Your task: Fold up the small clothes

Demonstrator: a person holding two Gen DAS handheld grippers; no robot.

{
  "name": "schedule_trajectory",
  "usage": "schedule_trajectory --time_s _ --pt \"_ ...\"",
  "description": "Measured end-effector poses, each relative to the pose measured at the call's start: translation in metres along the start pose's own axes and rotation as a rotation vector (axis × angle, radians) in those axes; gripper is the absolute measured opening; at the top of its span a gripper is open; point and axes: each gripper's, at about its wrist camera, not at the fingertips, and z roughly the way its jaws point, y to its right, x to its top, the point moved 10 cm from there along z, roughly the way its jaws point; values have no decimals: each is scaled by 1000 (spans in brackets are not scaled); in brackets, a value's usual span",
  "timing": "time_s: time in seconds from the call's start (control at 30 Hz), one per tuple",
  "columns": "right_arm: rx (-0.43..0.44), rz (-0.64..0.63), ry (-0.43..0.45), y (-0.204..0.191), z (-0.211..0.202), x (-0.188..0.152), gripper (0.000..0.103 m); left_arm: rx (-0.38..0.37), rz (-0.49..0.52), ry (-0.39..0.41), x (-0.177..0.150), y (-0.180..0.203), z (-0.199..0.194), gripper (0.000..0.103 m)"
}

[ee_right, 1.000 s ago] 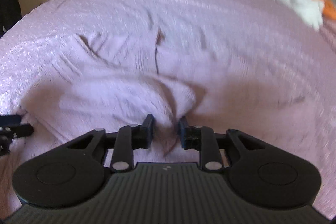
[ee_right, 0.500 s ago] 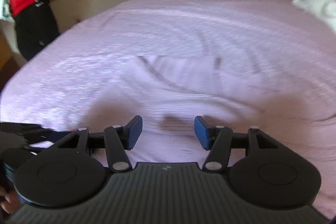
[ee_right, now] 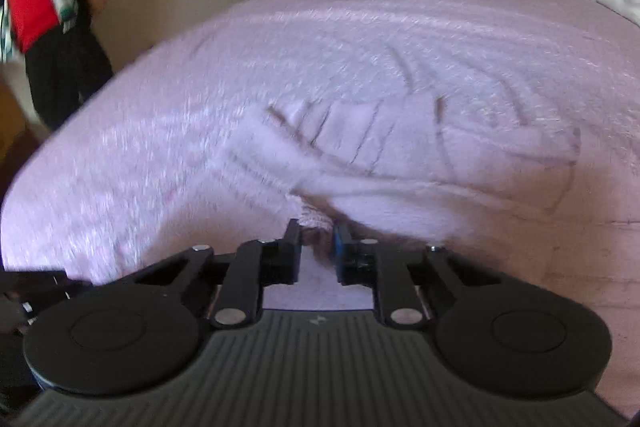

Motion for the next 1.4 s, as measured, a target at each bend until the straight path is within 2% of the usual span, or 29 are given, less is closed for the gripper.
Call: schedule_trajectory --time_s 0.17,0.3,0.43,0.53,0.67,0.8,0.9,0.97,1.07,1.17,1.27,1.3,1.33,1.4 --pt "15 58 95 23 -45 25 15 10 11 -1 1 1 1 44" --pt "-4 116 175 53 -84 46 15 22 17 -5 1 2 3 44" --pt "-80 146 245 96 -126 52 15 23 12 -10 1 1 3 44" --pt "-129 197 275 132 -149 40 15 27 11 -12 1 1 3 44" --pt "-182 277 259 180 -162 -1 15 37 11 -13 1 1 3 44" --pt "-245 375 196 222 -155 -57 15 47 16 -10 1 1 4 45" --pt "-301 434 133 238 -144 -93 16 55 25 -12 0 2 4 45" --pt "-286 459 140 238 -144 -113 16 55 20 -14 0 1 4 45" --pt "-284 474 142 239 -151 -110 17 56 18 -14 1 0 5 45" --pt "-281 435 185 234 -165 -91 22 62 22 -15 1 1 6 45" --pt "-267 413 202 234 -163 -70 34 67 18 -12 1 1 5 45" --pt "-273 406 196 236 -158 -64 44 70 18 -11 1 1 5 45" --pt "-275 394 181 236 -154 -56 48 73 21 -10 1 2 5 45" --pt "-286 369 127 241 -137 -48 49 77 30 -11 1 3 5 45"
